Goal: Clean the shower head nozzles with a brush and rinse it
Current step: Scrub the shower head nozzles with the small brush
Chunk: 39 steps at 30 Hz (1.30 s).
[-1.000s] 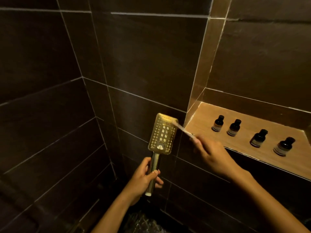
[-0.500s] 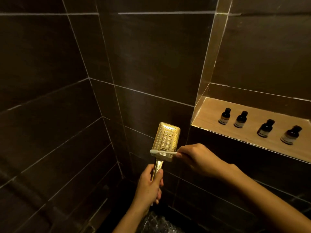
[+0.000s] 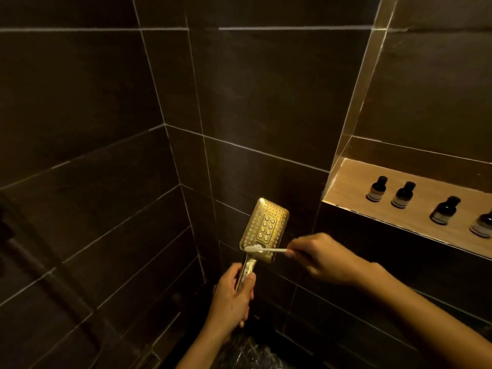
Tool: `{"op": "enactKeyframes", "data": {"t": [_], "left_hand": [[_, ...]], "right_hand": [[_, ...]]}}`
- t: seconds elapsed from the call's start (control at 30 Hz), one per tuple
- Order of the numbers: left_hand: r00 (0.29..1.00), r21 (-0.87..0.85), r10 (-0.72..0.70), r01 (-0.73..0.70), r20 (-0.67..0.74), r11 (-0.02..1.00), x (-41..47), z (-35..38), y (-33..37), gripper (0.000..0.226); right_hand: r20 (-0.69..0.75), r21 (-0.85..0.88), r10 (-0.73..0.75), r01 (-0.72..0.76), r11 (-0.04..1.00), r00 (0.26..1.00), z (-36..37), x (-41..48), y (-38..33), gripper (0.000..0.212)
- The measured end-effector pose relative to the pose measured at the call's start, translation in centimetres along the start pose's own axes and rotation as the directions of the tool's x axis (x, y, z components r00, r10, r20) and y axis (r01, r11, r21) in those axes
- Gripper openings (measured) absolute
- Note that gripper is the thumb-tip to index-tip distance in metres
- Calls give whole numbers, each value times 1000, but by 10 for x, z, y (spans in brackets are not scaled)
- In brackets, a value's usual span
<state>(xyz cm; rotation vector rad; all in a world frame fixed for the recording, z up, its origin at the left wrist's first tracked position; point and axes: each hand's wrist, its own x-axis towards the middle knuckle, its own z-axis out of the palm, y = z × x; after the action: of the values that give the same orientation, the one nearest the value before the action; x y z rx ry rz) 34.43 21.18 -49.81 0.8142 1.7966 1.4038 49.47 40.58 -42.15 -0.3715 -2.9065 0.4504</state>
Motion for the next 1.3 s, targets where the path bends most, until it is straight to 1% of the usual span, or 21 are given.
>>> {"op": "enactKeyframes", "data": {"t": [0.13, 0.23, 0.27, 0.37, 0.4, 0.5, 0.53, 0.6, 0.63, 0.67, 0.77, 0.8, 0.87, 0.9, 1.0, 1.03, 1.1, 1.13, 1.23, 1.27, 1.3], "left_hand": [[1000, 29, 13, -13, -15, 999, -3, -5, -2, 6], [1000, 30, 14, -13, -14, 999, -5, -5, -1, 6], [1000, 26, 14, -14, -16, 1000, -5, -5, 0, 7], [1000, 33, 11, -11, -13, 999, -5, -6, -3, 7], [1000, 39, 4, -4, -14, 999, -6, -6, -4, 6], [1000, 52, -12, 13, -10, 999, -7, -6, -6, 5], [1000, 57, -16, 16, -4, 998, -8, -7, -6, 6], [1000, 65, -17, 17, -2, 998, -9, -7, -7, 9], [1000, 67, -17, 17, -6, 998, -9, -7, -8, 10], [1000, 67, -18, 19, -9, 998, -10, -8, -8, 10], [1000, 67, -19, 19, -2, 998, -10, -9, -7, 9], [1000, 61, -16, 15, 3, 998, -11, -10, -7, 9], [1000, 38, -5, 4, 18, 999, -12, -9, -6, 10], [1000, 22, -2, 1, 25, 1000, -13, -8, -5, 10], [999, -4, 10, -10, 37, 1000, -16, -6, -2, 10], [999, -6, 14, -13, 41, 1000, -16, -6, -2, 9], [999, -14, 10, -10, 40, 1000, -16, -6, -3, 8], [999, -21, 7, -7, 37, 1000, -16, -6, -2, 8], [999, -35, 20, -19, 38, 999, -15, -4, -1, 8], [999, -38, 23, -21, 42, 999, -15, -4, -2, 7], [999, -39, 21, -19, 46, 999, -14, -4, -3, 7]], "right_hand": [[-240, 85, 159, -143, 986, 958, -3, 6, 11, 21], [-32, 30, 6, -5, 1000, 999, 6, 5, -3, 24], [-27, 27, -9, 10, 1000, 1000, 10, 5, -5, 24], [-275, 94, 170, -150, 984, 946, 10, 8, 10, 20], [-256, 108, 167, -144, 984, 952, 10, 8, 8, 22], [11, 31, -57, 56, 998, 998, 21, 3, -10, 28], [-12, 20, -29, 29, 999, 1000, 20, 3, -10, 27], [-256, 63, 154, -142, 988, 954, 15, 5, 9, 22], [-305, 90, 205, -186, 978, 930, 13, 6, 13, 22], [-261, 93, 189, -171, 981, 947, 11, 5, 10, 25], [38, 24, -54, 53, 998, 998, 14, -2, -10, 32], [17, 11, -20, 20, 1000, 1000, 11, 0, -7, 33], [-240, 39, 128, -122, 992, 962, 7, 4, 8, 36], [-288, 51, 147, -138, 989, 946, 7, 6, 9, 37], [-15, -32, -65, 65, 997, 998, 12, 5, -10, 31], [-9, -51, -82, 82, 995, 997, 9, 4, -9, 30], [-212, -32, 52, -60, 998, 976, -2, 7, 4, 32], [-251, -11, 111, -118, 993, 962, -3, 7, 9, 30], [12, -60, -30, 31, 998, 999, 2, 6, -7, 23], [24, -74, -45, 46, 996, 999, 2, 5, -9, 26], [-54, -82, 5, -9, 997, 999, -2, 6, -4, 29]]}}
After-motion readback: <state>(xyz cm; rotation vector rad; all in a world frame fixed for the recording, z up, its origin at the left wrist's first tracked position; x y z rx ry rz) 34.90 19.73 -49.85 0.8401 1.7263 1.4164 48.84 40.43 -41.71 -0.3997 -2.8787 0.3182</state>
